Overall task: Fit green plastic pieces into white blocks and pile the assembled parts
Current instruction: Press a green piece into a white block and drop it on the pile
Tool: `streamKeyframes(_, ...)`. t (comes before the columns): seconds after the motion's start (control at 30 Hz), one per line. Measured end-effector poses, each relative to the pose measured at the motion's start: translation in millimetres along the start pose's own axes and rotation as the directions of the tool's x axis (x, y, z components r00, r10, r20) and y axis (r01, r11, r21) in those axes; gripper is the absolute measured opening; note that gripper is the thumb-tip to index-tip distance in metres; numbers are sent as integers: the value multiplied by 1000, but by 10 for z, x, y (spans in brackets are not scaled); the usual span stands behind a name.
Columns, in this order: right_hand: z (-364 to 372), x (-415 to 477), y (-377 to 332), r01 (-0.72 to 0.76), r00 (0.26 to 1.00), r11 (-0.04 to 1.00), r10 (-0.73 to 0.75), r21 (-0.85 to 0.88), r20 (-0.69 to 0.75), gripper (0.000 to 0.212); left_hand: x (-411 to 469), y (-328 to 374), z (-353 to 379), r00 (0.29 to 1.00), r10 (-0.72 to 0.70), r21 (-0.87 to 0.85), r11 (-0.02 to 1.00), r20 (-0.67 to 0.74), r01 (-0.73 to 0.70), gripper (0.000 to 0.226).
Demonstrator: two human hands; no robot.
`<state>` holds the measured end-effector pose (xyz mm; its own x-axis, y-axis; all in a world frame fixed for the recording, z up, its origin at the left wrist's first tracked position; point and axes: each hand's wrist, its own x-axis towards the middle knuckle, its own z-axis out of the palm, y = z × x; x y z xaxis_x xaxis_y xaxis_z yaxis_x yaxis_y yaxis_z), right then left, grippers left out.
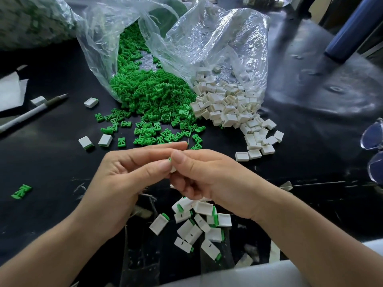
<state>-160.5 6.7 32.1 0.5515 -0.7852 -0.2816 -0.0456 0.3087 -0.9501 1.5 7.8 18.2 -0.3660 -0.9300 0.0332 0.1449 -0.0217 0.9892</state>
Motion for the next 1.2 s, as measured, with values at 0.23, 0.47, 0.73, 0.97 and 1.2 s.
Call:
streamKeyframes(0.23, 5, -15, -32, 50, 998, 995, -52, -81, -23, 19, 8, 16, -13, 999, -22, -58, 998, 42, 25, 37)
streamKeyframes(0.47, 34, 0, -17, 59, 998, 989, -64, -136, -28, 26, 13, -10, -5, 999, -44, -56, 997, -15, 44, 30)
streamKeyframes(0.73, 47, 17, 25, 75, 989, 963, -105, -257, -106, 25, 12, -33, 13, 998, -59, -102, 993, -21, 57, 37)
streamKeyframes(0.97, 58, 41, 67, 91, 983, 967, -126, -237, -136, 24, 25, -55, 28, 997, -68, -113, 992, -48, 63, 24)
streamKeyframes(1.2, 67, 46, 77, 114, 979, 967, -148, -228, -138, 26, 18, -67, 25, 997, -61, -97, 994, -36, 57, 23)
